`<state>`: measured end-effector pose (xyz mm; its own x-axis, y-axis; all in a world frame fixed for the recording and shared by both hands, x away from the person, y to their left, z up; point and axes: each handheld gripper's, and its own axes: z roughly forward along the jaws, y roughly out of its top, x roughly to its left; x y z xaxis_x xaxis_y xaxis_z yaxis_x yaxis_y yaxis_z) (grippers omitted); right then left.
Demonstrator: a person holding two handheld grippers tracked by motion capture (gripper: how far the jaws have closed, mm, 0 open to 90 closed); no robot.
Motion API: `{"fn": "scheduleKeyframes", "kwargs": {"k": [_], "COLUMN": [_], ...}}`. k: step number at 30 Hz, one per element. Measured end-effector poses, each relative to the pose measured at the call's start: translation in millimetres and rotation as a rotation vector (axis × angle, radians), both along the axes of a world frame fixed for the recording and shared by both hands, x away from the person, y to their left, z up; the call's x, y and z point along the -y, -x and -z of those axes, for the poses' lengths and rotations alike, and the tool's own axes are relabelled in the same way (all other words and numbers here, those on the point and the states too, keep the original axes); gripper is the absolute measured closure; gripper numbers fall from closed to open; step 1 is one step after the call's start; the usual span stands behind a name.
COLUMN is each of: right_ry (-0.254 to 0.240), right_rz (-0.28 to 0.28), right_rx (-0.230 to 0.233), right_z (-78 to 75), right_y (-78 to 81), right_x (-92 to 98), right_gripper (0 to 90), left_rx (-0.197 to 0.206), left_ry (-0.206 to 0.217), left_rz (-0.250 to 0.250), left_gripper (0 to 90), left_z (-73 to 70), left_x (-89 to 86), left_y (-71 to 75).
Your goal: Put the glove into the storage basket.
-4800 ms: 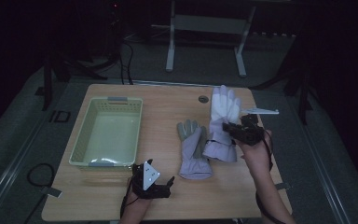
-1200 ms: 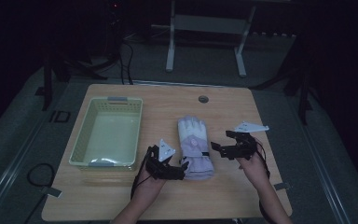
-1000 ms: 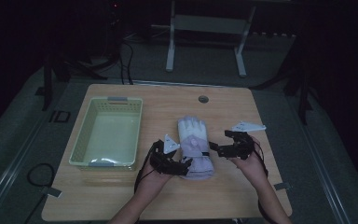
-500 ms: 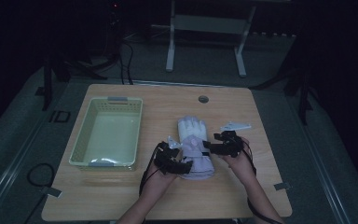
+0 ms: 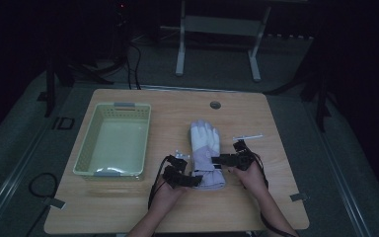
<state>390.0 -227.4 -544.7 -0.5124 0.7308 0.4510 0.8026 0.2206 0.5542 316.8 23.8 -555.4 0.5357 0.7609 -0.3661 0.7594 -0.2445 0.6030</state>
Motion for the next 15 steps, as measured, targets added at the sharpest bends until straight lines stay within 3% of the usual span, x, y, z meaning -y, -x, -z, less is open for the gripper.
{"fn": "scheduleKeyframes", "kwargs": {"k": [2, 4, 6, 9, 12, 15], "right_ry": [-0.036, -0.076, -0.109, -0.050, 0.030, 0.065], "right_rz": [0.006, 0.003, 0.003, -0.008, -0.013, -0.011], "right_rx": [-0.046, -0.089, -0.128, -0.084, -0.005, 0.046], "right_z": [4.4, 7.4, 8.2, -0.1, -10.3, -18.3], "right_y": [-3.0, -5.1, -5.8, -1.4, 6.8, 13.0], "right_x": [2.5, 4.2, 4.5, 0.0, -9.2, -14.9], "right_gripper": [43.2, 49.4, 61.7, 74.2, 77.1, 77.9], "left_rx": [-0.015, -0.038, -0.052, -0.057, -0.052, -0.049], "left_ry": [0.027, 0.058, 0.071, 0.071, 0.053, 0.053], "left_rz": [0.038, 0.076, 0.106, 0.114, 0.114, 0.113], "left_gripper": [32.1, 44.0, 52.7, 67.1, 71.9, 73.7], "left_z": [0.4, 0.5, -0.6, -4.3, -7.9, -12.5], "left_x": [-0.9, -2.1, -2.5, -2.5, -1.3, -2.8], "left_y": [-2.3, -5.1, -7.0, -7.1, -4.9, -3.8]}}
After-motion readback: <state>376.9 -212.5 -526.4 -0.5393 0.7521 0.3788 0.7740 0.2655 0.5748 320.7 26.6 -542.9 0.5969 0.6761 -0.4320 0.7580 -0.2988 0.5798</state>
